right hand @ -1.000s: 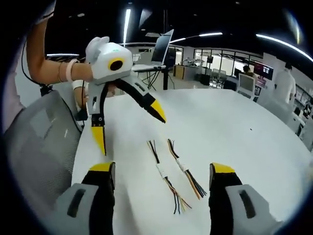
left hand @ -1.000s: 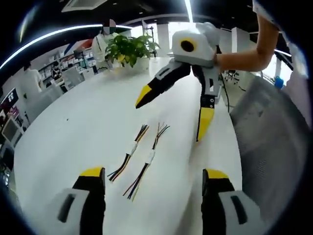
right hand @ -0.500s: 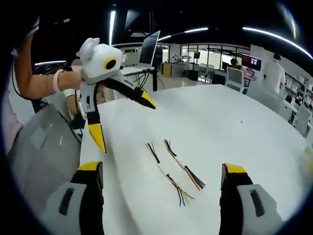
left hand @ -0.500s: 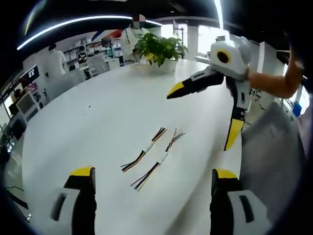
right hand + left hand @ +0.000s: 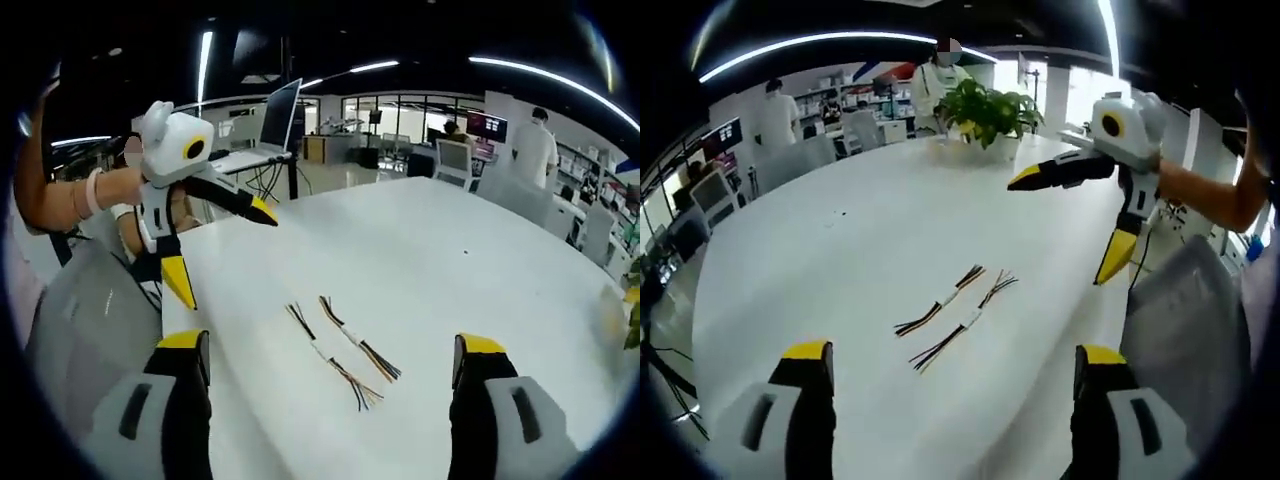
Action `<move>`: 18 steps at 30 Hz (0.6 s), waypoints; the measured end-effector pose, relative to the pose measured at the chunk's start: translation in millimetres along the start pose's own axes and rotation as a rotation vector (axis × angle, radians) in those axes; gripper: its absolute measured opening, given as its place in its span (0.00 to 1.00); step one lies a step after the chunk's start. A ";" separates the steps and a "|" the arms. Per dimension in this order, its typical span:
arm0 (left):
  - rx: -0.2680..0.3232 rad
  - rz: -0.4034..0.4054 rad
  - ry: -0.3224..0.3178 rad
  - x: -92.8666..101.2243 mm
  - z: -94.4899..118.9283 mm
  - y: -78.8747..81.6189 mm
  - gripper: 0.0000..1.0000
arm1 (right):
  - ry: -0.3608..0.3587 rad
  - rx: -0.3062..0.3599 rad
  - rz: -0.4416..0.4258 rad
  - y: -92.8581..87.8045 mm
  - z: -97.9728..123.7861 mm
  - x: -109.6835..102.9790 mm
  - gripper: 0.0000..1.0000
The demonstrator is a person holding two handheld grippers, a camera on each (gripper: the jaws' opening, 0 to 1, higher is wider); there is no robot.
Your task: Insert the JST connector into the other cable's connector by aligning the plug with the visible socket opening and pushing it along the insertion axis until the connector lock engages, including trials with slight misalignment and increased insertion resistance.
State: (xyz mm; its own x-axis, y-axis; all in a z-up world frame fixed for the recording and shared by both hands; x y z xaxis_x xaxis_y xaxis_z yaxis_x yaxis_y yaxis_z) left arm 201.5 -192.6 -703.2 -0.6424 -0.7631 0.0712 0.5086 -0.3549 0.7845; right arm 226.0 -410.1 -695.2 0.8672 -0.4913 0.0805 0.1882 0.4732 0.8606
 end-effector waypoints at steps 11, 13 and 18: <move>0.066 0.053 0.099 -2.3 27.7 -3.1 0.99 | -0.054 0.002 -0.058 -1.9 19.0 -7.5 1.00; 0.092 0.059 0.115 -0.2 33.5 -3.9 0.99 | -0.060 0.003 -0.069 -2.8 22.2 -9.5 1.00; 0.122 0.095 0.152 4.3 45.0 -10.0 0.99 | -0.088 0.024 -0.083 -1.5 30.4 -14.0 1.00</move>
State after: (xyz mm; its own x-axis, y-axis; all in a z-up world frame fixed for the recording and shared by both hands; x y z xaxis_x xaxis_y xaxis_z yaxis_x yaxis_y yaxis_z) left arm 167.8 -168.0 -683.0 -0.4967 -0.8657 0.0620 0.4837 -0.2168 0.8479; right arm 199.6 -426.2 -682.4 0.8052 -0.5908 0.0513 0.2458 0.4111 0.8778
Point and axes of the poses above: the point that each gripper's makers call its tool centre point, and the gripper's own axes: z roughly backward along the fingers, x roughly to its right, y roughly out of its top, the point moved 7 cm from there along z, roughly backward along the fingers, and after that the axes turned 5 degrees about z, right-handed, at the moved point
